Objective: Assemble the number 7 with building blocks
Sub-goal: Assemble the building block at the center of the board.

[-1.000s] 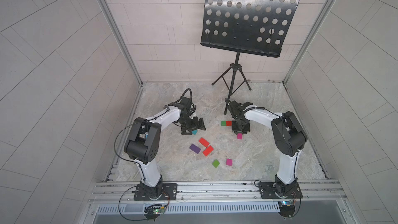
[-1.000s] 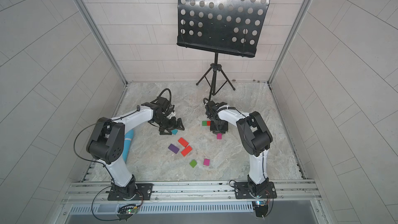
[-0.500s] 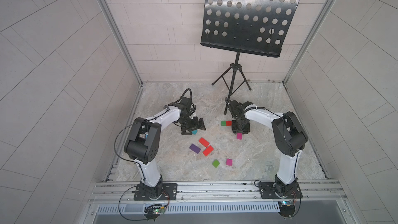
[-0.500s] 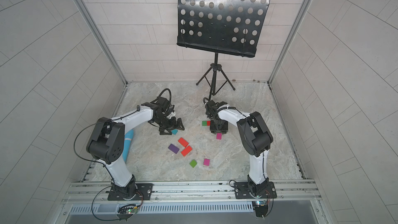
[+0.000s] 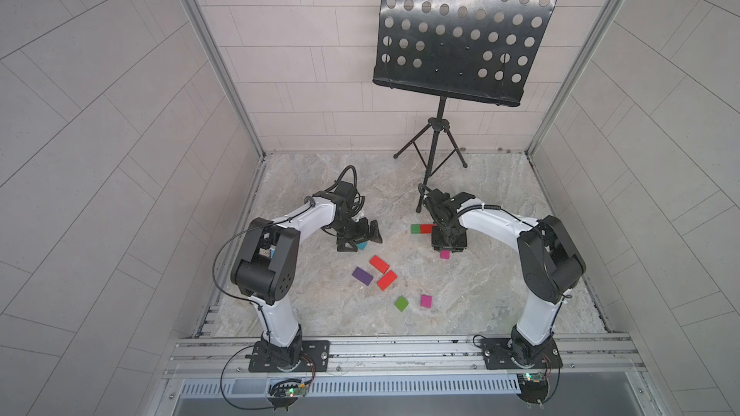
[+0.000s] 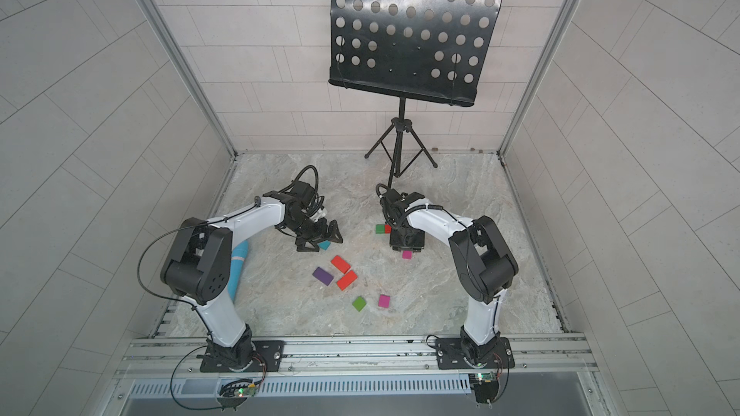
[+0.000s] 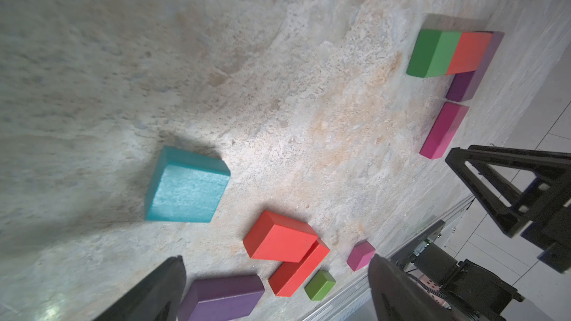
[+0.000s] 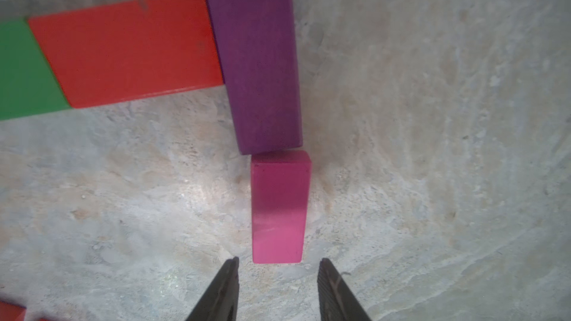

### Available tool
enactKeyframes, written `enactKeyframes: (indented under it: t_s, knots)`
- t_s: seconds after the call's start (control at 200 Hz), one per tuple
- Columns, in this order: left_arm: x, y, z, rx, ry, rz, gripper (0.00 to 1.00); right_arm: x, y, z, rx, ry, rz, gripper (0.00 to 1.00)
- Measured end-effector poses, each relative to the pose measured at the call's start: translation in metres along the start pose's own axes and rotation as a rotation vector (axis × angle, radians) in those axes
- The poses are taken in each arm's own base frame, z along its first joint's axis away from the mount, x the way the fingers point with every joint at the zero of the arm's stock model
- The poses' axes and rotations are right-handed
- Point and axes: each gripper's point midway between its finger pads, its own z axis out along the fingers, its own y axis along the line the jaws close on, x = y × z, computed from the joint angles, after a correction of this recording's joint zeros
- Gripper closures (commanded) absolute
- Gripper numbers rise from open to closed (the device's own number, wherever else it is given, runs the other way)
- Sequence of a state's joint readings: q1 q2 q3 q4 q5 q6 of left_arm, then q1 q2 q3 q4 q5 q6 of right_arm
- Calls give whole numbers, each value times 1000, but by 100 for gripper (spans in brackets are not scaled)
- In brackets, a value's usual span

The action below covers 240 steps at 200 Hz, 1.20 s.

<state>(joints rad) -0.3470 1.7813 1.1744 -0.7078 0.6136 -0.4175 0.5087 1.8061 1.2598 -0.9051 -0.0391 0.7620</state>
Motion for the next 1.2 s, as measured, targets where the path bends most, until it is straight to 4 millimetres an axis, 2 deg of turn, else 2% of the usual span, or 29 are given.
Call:
enactKeyframes:
  t_s: [0.185, 0.46, 1.201]
  knots:
    - [0, 0, 0, 3, 2, 0, 0, -3, 2, 1, -7, -13, 7, 55]
    - [1, 0, 0, 2, 3, -1, 0, -4, 2, 19, 13, 18, 14, 57]
    - [0, 1, 0, 2, 3, -1, 0, -6, 2, 26, 15, 26, 7, 67]
